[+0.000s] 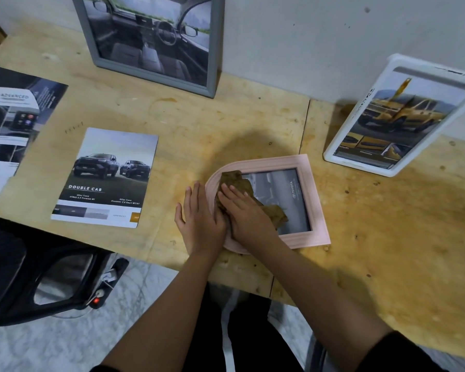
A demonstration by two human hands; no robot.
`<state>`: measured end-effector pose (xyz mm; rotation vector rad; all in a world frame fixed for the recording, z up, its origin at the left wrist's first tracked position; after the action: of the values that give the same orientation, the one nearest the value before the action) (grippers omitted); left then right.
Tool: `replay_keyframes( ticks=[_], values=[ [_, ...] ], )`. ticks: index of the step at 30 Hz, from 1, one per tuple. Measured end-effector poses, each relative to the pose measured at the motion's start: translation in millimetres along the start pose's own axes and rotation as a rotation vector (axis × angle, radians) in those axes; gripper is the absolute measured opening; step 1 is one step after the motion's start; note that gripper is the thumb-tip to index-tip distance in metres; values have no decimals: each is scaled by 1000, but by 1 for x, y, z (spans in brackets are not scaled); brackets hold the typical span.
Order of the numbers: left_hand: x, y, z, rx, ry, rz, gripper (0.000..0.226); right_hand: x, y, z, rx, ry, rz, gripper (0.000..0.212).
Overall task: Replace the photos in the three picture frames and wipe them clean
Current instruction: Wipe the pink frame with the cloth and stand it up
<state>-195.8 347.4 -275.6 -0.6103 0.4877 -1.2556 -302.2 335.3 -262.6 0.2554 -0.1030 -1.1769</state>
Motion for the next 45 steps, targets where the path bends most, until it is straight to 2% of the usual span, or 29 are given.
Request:
replay_keyframes(
  ticks=[6,11,14,20,23,25,27,29,30,32,34,37,38,40,42,43,45],
  values=[
    [1,0,1,-17,5,17,59,-7,-8,3,-24,-50,-18,45],
    [1,-1,1,-30,27,30,56,-22,-38,13,-75,-106,-116,45],
    [1,-1,2,-37,38,32,56,-29,-48,19,-105,-96,-133,52],
    [1,-2,3,-63,38,23,56,-45,-69,38,-210,-34,-192,48],
    [0,-2,4,-78,41,34,58,-45,-74,51,-246,15,-326,56],
    [1,-3,5,-77,51,31,59,-45,-68,61,-226,-76,-403,54],
    [2,-2,3,-67,65,34,61,-45,-49,63,-172,-162,-254,47],
    [2,0,3,-54,59,37,62,-51,-28,46,-189,-108,-19,40],
    [2,0,4,-55,52,32,62,-55,-21,41,-197,-33,29,41],
    [2,-1,4,-62,36,15,65,-61,-27,43,-179,37,-38,48],
    [3,-1,4,-63,26,20,67,-66,-53,54,-182,72,-190,48],
    [3,1,3,-60,34,25,66,-65,-83,77,67,205,-477,49],
    [3,1,3,-59,37,24,65,-59,-85,87,164,152,-555,49],
    [3,1,2,-61,52,34,63,-41,-85,100,345,-70,-687,44],
    [3,1,2,-59,50,34,60,-20,-77,103,368,-235,-720,42],
    [4,1,2,-56,49,32,59,-10,-69,103,329,-253,-703,43],
    [4,2,2,-54,51,28,61,3,-50,89,189,-160,-627,47]
  ],
)
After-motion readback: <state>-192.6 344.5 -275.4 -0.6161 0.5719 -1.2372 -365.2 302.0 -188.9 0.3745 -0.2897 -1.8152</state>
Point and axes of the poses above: each hand's wrist, its own x-axis towards the middle knuckle, its own z-axis out of the back of the hand, y = z × x, the point moved 3 cm from there along x, towards the middle knuckle, and after that the axes turned 14 degrees about -x, right-handed, at the moved point
